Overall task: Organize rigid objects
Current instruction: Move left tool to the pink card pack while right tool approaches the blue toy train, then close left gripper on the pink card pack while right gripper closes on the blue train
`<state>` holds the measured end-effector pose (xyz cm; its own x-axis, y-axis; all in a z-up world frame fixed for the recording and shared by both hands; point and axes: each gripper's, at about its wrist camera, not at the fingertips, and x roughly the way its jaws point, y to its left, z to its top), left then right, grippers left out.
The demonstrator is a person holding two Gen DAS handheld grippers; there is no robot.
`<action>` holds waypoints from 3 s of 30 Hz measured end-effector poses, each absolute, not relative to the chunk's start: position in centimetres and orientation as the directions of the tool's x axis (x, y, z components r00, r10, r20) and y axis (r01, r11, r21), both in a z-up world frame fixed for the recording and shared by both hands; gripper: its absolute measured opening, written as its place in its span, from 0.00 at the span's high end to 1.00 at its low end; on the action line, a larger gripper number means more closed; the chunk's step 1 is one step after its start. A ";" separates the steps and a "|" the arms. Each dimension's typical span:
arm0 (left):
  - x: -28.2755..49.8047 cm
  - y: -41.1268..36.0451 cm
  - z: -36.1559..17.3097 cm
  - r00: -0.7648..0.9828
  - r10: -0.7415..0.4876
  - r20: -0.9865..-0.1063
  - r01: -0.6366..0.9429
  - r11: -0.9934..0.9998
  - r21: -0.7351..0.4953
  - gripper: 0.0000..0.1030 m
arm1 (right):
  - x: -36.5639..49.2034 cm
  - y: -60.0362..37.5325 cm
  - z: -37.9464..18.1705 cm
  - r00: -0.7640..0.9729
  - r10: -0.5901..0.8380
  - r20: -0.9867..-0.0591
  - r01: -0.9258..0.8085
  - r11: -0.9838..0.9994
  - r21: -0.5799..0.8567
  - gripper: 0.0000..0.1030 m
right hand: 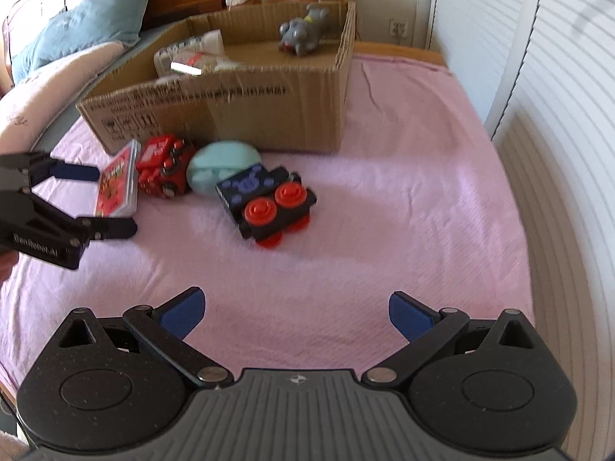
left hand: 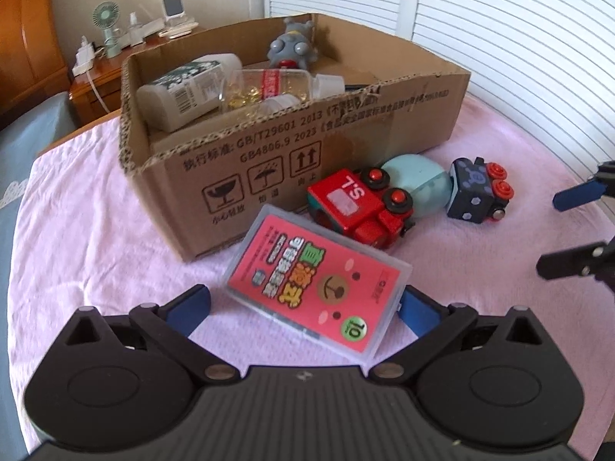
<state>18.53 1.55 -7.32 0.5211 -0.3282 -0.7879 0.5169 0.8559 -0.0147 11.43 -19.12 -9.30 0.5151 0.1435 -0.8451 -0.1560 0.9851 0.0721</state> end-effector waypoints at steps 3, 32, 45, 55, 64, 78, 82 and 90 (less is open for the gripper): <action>19.0 1.2 -7.3 0.514 -0.337 -0.789 0.534 0.845 -0.013 0.00 | 11.3 -19.0 -9.5 0.521 0.138 -0.842 -0.169 0.984 0.056 0.00; 14.8 -2.4 -6.4 0.367 -0.391 -0.844 0.666 0.744 -0.055 0.01 | 10.5 -19.0 -9.7 0.538 0.131 -0.833 -0.194 0.981 0.029 0.00; 14.7 -2.0 -6.3 0.473 -0.284 -0.834 0.493 0.870 -0.016 0.12 | 10.0 -18.5 -9.9 0.542 0.098 -0.835 -0.229 0.973 -0.034 0.00; 13.7 -0.3 -6.7 0.554 -0.157 -0.817 0.249 0.968 -0.017 0.10 | 11.4 -17.9 -9.8 0.539 0.142 -0.830 -0.307 0.951 -0.036 0.00; 13.3 -0.2 -6.8 0.565 -0.138 -0.814 0.208 0.978 -0.022 0.05 | 14.1 -17.0 -9.9 0.534 0.206 -0.820 -0.405 0.914 -0.034 0.00; 13.3 -0.1 -6.8 0.570 -0.135 -0.810 0.199 0.980 -0.023 0.04 | 17.9 -16.4 -9.9 0.549 0.254 -0.796 -0.463 0.886 -0.036 0.13; 13.3 -0.1 -6.8 0.571 -0.135 -0.810 0.196 0.980 -0.025 0.04 | 18.2 -16.3 -9.7 0.559 0.260 -0.787 -0.470 0.882 -0.041 0.29; 13.3 -0.2 -6.7 0.573 -0.122 -0.810 0.180 0.983 -0.021 0.05 | 17.2 -15.7 -9.6 0.580 0.251 -0.775 -0.483 0.872 -0.079 0.39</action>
